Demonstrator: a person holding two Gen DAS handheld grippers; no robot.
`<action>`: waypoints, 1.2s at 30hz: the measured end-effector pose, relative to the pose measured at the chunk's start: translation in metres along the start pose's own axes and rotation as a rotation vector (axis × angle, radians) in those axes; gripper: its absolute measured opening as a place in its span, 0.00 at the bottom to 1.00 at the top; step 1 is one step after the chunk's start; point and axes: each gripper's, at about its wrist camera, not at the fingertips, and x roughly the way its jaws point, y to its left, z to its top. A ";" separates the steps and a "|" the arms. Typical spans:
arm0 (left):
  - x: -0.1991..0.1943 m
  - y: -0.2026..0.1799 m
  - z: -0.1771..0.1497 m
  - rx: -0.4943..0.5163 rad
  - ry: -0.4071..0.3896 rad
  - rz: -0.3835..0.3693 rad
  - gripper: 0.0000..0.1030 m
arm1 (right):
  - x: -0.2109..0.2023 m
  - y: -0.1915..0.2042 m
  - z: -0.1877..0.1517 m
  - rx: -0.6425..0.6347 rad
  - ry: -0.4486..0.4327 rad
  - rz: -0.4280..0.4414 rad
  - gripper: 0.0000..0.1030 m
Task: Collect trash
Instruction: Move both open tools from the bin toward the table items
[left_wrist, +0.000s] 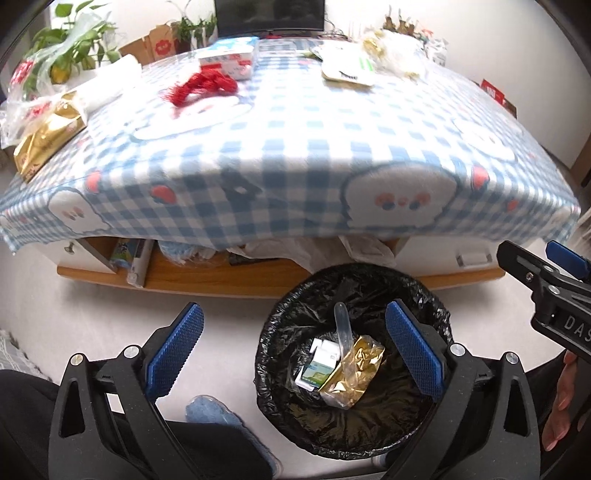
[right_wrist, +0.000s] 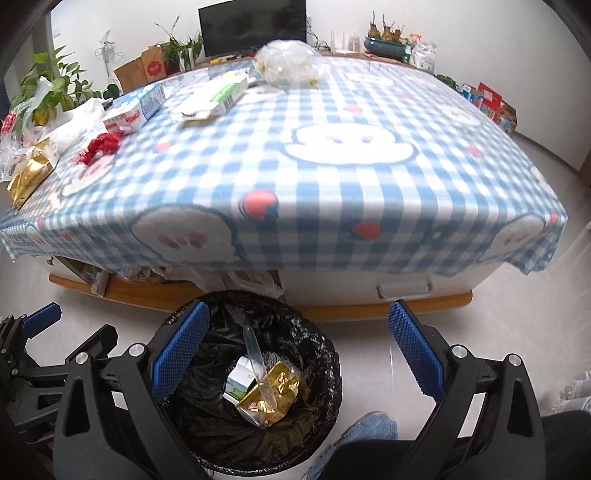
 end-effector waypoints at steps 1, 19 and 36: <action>-0.003 0.003 0.003 -0.005 0.000 0.001 0.94 | -0.003 0.001 0.003 -0.005 -0.007 -0.002 0.91; -0.026 0.045 0.075 -0.068 -0.050 0.019 0.94 | -0.018 0.019 0.076 -0.001 -0.049 0.032 0.91; -0.002 0.091 0.149 -0.104 -0.067 0.062 0.94 | 0.018 0.052 0.144 -0.020 -0.052 0.069 0.91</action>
